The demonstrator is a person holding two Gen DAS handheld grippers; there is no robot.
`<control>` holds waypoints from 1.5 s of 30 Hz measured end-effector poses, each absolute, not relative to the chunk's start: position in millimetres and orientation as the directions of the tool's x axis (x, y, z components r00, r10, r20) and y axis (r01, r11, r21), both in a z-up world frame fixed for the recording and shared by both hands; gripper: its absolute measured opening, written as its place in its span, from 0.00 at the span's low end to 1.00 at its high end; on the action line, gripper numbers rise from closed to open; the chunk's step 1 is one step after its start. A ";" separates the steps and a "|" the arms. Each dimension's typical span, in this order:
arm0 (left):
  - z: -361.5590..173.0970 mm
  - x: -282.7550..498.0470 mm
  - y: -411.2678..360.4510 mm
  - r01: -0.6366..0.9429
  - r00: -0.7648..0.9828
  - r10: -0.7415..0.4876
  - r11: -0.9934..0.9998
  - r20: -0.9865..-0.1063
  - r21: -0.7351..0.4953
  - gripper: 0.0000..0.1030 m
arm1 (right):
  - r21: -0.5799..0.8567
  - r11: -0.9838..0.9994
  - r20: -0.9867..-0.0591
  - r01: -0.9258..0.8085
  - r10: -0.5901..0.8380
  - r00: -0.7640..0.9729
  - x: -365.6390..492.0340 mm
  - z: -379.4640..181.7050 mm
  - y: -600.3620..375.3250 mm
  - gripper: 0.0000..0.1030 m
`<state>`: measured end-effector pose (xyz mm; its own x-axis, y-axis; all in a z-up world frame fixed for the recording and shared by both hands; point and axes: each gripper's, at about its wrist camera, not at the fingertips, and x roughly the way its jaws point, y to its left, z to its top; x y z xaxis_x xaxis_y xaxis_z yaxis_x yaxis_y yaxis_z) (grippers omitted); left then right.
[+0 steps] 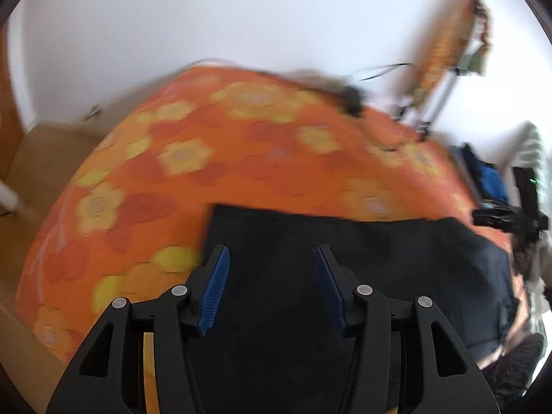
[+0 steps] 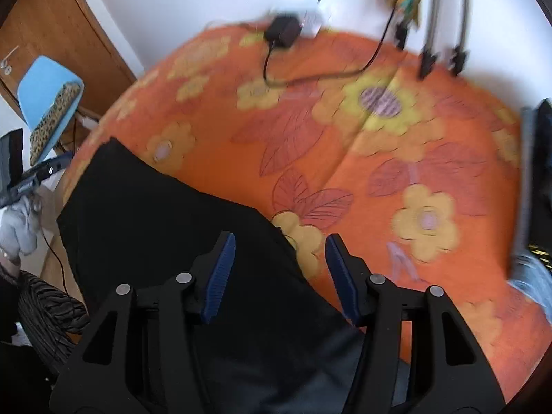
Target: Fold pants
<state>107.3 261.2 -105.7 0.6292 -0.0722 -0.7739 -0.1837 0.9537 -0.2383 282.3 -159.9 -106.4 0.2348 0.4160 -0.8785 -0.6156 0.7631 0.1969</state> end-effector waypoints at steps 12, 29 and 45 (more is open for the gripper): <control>-140.6 129.1 295.0 -0.202 0.559 -0.118 0.941 -0.821 -0.273 0.49 | 0.241 0.726 -0.873 -0.644 0.452 0.184 283.3 -138.0 -136.5 0.14; -119.0 114.3 280.5 -0.191 0.583 -0.032 0.966 -0.812 -0.175 0.34 | 0.193 0.771 -0.856 -0.606 0.435 0.281 277.7 -119.1 -149.8 0.25; -136.1 -5.8 250.3 -0.328 0.575 -0.059 0.897 -0.816 -0.296 0.39 | 0.212 0.429 -0.826 -0.878 0.559 0.073 206.8 -82.0 27.8 0.25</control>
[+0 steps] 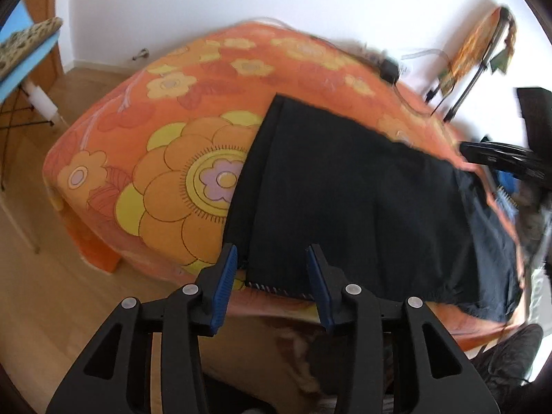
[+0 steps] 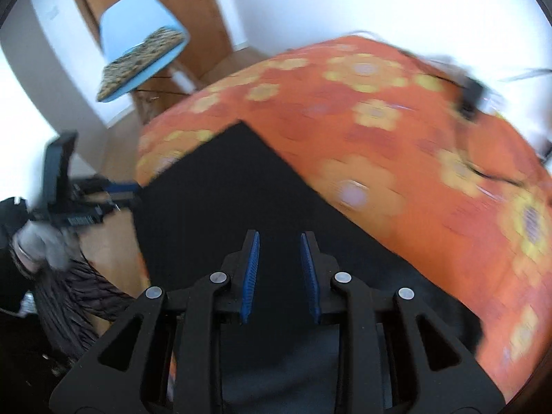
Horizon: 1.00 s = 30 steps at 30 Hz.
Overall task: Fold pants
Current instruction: 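Grasp the folded pants edge with the right gripper while the left gripper approaches, then close the left gripper on the pants edge beside the right gripper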
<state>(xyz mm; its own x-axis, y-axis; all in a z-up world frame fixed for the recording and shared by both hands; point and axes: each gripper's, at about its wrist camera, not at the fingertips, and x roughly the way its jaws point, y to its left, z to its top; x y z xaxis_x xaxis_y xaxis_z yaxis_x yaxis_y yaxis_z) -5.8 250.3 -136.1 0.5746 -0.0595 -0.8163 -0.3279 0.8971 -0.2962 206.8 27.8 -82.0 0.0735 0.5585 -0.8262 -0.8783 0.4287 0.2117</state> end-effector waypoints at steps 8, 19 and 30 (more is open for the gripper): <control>-125.8 -16.2 261.9 -0.342 0.620 -0.062 0.876 -0.782 -0.340 0.39 | 0.203 0.265 -0.847 -0.943 0.531 -0.033 216.3 -105.4 150.2 0.25; -127.7 -9.3 254.8 -0.316 0.598 -0.049 0.903 -0.800 -0.291 0.39 | 0.100 0.112 -0.894 -0.989 0.446 -0.039 214.2 -153.5 233.9 0.25; -131.4 -6.9 249.4 -0.311 0.565 -0.020 0.921 -0.825 -0.236 0.39 | 0.005 0.031 -0.913 -1.000 0.408 0.008 211.4 -152.7 254.9 0.27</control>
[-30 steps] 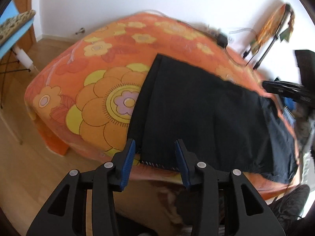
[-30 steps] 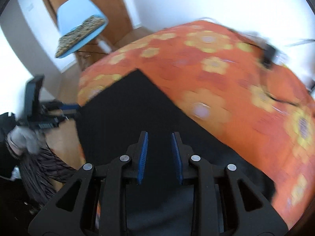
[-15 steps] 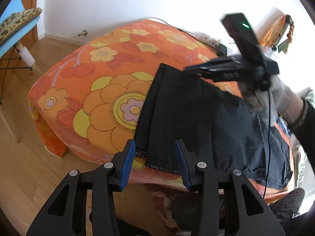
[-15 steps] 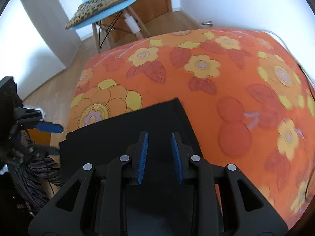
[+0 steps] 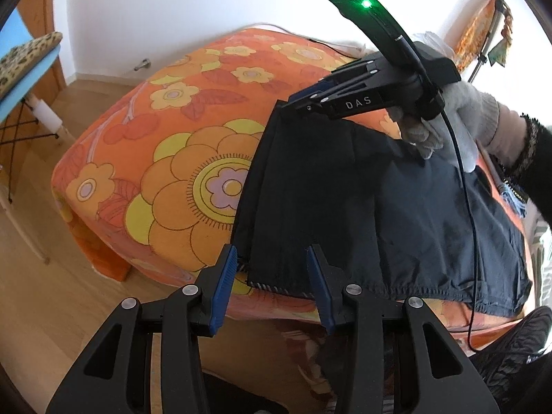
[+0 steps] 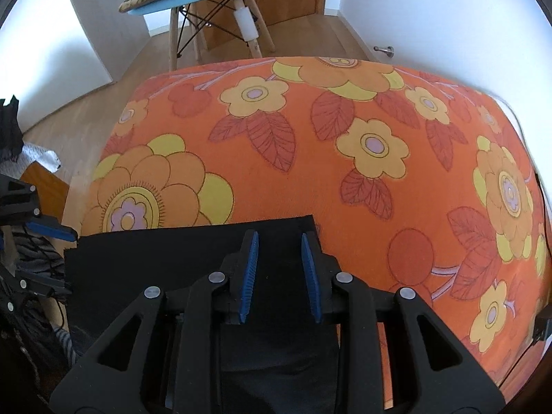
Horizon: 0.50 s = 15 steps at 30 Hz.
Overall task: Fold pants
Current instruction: 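Close the left gripper on the pants edge beside the right gripper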
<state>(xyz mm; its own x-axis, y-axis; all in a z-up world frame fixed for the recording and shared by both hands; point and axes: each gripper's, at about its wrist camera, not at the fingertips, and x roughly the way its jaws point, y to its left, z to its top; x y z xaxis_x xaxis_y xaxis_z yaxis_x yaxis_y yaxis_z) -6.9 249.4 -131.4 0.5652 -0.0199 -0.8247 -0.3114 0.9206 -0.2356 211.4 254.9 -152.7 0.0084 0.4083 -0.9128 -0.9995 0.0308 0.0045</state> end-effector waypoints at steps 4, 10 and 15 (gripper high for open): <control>-133.5 -5.5 248.4 -0.310 0.557 -0.014 0.924 -0.831 -0.223 0.39 | 0.001 0.040 -0.911 -0.999 0.411 0.015 213.2 -153.0 254.8 0.33; -132.5 -3.0 245.2 -0.304 0.556 -0.011 0.928 -0.831 -0.215 0.39 | 0.009 0.039 -0.909 -0.999 0.417 0.008 214.6 -153.8 251.9 0.33; -133.0 -1.2 244.7 -0.301 0.554 -0.014 0.929 -0.832 -0.216 0.39 | 0.014 0.027 -0.909 -1.000 0.416 -0.001 214.6 -154.5 247.9 0.33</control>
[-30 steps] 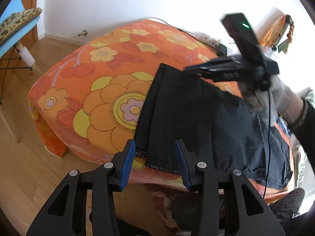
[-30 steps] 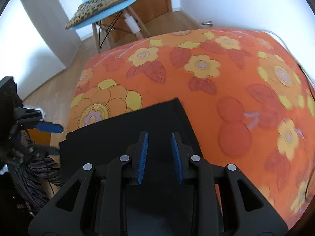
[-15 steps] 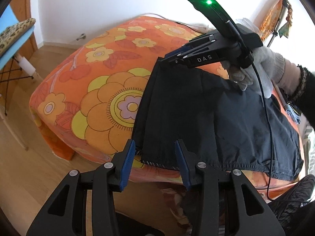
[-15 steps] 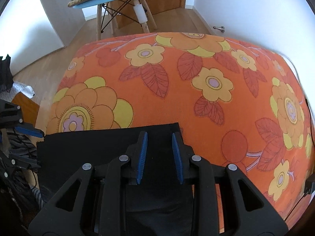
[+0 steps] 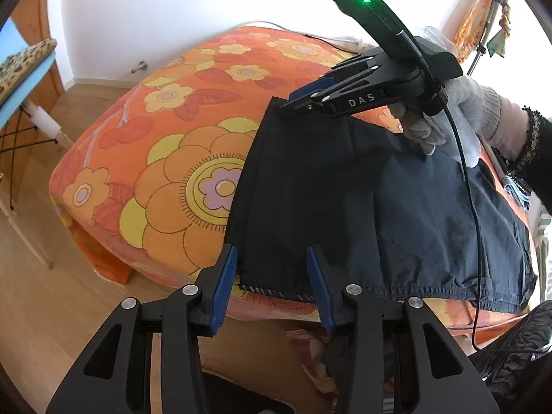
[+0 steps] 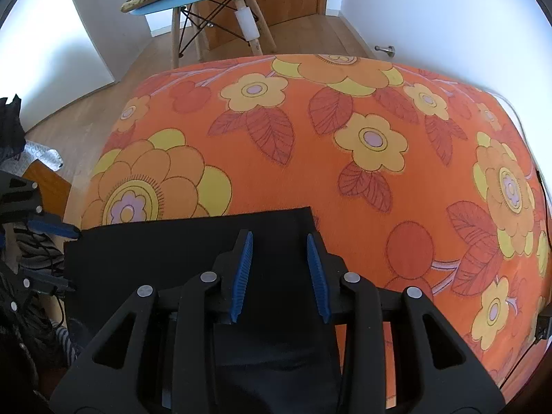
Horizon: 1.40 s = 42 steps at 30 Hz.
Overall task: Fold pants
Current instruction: 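Close the left gripper on the pants edge beside the right gripper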
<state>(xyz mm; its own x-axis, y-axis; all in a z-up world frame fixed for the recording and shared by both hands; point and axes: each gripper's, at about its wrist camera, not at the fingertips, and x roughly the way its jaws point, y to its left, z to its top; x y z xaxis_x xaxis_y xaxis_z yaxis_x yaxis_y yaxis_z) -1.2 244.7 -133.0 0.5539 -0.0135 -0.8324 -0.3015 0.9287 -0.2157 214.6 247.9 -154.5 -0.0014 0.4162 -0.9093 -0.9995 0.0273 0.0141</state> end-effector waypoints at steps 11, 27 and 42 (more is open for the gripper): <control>-133.8 0.0 244.4 -0.296 0.556 -0.028 0.927 -0.831 -0.230 0.39 | 0.019 0.008 -0.902 -1.000 0.431 -0.013 216.6 -155.1 247.1 0.33; -132.5 -1.9 254.3 -0.337 0.562 -0.007 0.912 -0.827 -0.236 0.39 | -0.084 -0.002 -0.875 -0.996 0.478 0.073 195.0 -154.7 243.4 0.08; -128.8 -1.5 253.4 -0.343 0.567 0.019 0.914 -0.824 -0.215 0.39 | -0.035 0.050 -0.840 -0.998 0.540 0.056 206.6 -139.7 238.1 0.06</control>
<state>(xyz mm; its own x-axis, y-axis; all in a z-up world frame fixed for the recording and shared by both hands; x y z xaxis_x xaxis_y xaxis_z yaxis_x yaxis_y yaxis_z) -1.5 253.4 -128.8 0.5669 0.0191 -0.8236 -0.3428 0.9145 -0.2149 206.6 238.1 -139.7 0.0562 0.5396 -0.8401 -0.9981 0.0502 -0.0345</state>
